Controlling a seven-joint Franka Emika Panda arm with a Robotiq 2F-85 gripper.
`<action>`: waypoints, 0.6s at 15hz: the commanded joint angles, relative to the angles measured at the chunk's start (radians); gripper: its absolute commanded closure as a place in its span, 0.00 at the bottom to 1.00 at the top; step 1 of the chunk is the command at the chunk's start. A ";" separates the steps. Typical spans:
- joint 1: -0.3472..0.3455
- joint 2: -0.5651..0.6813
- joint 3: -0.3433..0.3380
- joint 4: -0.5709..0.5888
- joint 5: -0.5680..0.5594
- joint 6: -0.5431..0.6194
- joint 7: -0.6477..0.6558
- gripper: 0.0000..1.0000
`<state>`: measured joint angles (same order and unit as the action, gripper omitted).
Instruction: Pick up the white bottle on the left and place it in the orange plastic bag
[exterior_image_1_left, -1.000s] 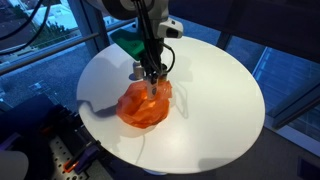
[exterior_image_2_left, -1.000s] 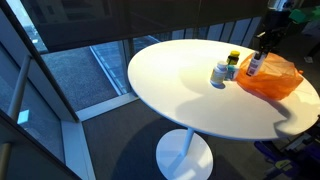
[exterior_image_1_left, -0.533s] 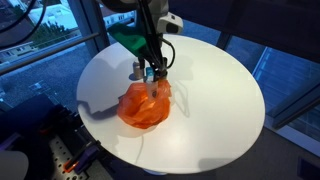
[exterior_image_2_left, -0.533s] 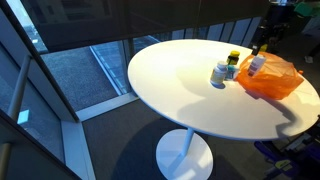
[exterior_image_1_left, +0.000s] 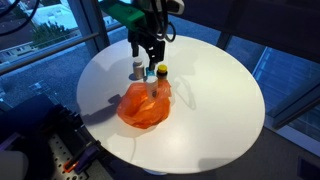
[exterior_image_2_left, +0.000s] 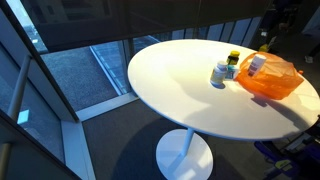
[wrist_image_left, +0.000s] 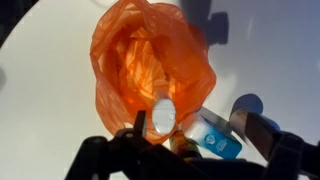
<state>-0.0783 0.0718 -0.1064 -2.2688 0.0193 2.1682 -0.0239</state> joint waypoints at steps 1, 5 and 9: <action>0.013 -0.049 0.019 0.060 -0.055 -0.111 0.046 0.00; 0.032 -0.093 0.047 0.137 -0.068 -0.206 0.062 0.00; 0.049 -0.131 0.070 0.209 -0.058 -0.327 0.066 0.00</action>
<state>-0.0374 -0.0331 -0.0494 -2.1127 -0.0261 1.9249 0.0177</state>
